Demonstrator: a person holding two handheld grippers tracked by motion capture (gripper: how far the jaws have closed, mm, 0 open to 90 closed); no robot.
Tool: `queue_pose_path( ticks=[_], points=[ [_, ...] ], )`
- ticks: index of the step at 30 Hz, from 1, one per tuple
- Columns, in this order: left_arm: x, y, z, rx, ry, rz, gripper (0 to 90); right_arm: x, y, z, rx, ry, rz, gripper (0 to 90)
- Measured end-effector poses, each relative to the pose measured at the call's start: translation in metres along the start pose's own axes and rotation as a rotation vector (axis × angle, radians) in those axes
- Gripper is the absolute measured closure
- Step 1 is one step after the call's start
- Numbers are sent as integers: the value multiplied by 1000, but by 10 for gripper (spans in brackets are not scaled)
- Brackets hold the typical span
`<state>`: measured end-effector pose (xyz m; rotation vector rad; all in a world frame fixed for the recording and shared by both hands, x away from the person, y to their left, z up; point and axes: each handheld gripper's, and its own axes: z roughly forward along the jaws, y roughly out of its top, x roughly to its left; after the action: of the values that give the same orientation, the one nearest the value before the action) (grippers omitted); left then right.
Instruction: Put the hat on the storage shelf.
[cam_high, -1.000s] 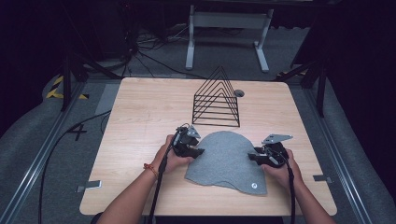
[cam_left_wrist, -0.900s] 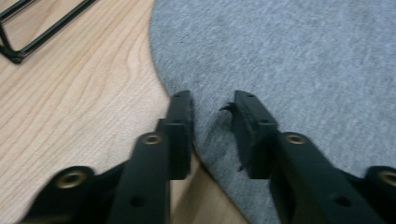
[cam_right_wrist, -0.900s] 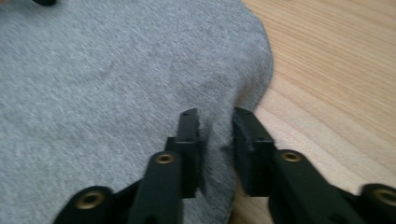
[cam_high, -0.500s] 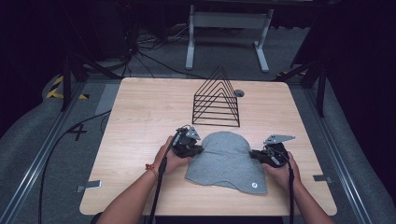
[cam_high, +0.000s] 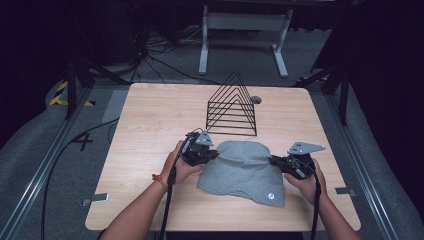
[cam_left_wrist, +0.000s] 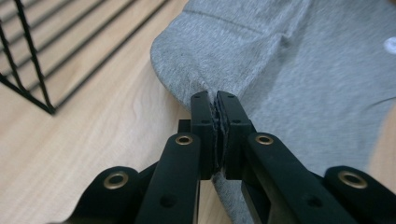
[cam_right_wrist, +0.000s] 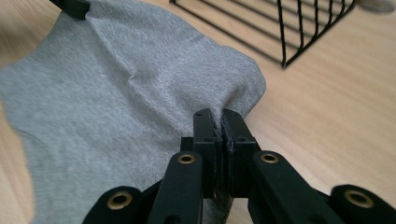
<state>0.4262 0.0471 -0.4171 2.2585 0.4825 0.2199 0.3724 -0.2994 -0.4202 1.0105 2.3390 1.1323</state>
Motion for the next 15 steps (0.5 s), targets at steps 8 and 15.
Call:
queue_pose_path(
  ticks=[8, 15],
  points=[
    [-3, 48, -43, -70, 19, 84, 867, 5, 36, -38, -124, -33, -48, 858],
    [-2, 94, -84, -158, 70, 135, 867, 2, 85, -68, -236, -53, -82, 858]
  ],
)
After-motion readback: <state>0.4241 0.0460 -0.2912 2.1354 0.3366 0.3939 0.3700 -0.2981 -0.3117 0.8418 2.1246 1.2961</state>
